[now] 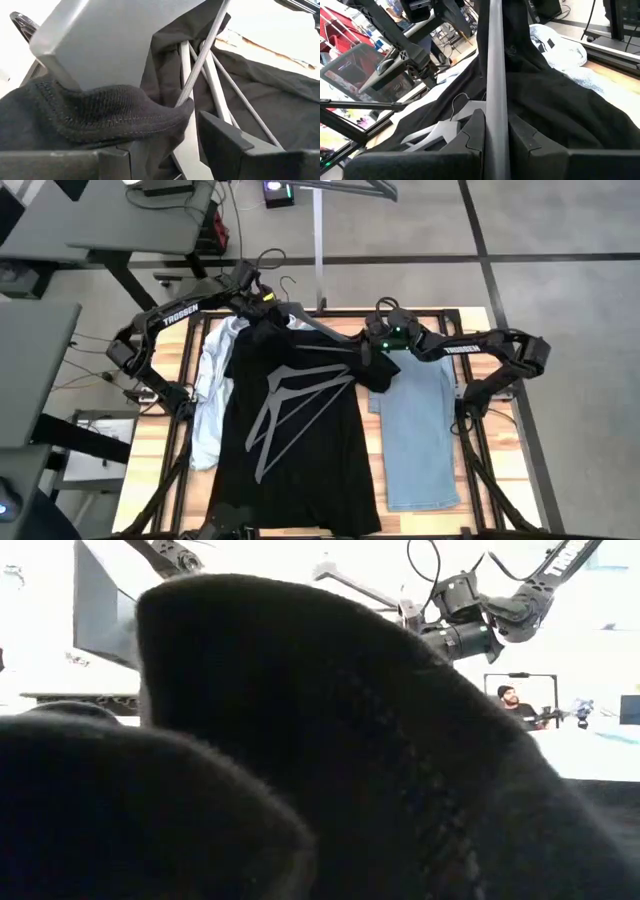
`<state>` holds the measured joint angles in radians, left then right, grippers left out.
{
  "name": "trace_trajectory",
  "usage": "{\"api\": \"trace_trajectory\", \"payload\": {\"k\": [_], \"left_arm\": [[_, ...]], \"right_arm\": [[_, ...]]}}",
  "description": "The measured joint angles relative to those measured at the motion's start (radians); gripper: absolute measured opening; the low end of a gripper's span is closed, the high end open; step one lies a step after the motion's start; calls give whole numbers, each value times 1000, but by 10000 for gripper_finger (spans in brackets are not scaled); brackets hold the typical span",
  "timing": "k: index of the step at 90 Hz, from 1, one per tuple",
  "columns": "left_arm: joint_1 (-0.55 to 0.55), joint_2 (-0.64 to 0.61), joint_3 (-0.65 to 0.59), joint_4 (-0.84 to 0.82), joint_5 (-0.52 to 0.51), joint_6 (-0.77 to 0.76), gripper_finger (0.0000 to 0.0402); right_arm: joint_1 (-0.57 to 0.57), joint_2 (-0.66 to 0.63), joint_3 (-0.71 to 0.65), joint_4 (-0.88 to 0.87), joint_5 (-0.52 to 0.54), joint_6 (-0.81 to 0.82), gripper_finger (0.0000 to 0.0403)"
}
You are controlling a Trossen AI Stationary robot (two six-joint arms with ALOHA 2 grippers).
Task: Hang clothes
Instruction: Insert the black shirt on the grey hanger
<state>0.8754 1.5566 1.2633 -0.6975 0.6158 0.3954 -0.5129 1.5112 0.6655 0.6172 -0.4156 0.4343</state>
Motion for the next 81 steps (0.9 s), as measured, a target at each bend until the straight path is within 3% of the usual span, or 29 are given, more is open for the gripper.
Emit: {"api": "trace_trajectory", "payload": {"k": [81], "left_arm": [[-12, 0, 0, -1, -4, 17, 148]], "right_arm": [[0, 0, 0, -6, -1, -22, 30]]}}
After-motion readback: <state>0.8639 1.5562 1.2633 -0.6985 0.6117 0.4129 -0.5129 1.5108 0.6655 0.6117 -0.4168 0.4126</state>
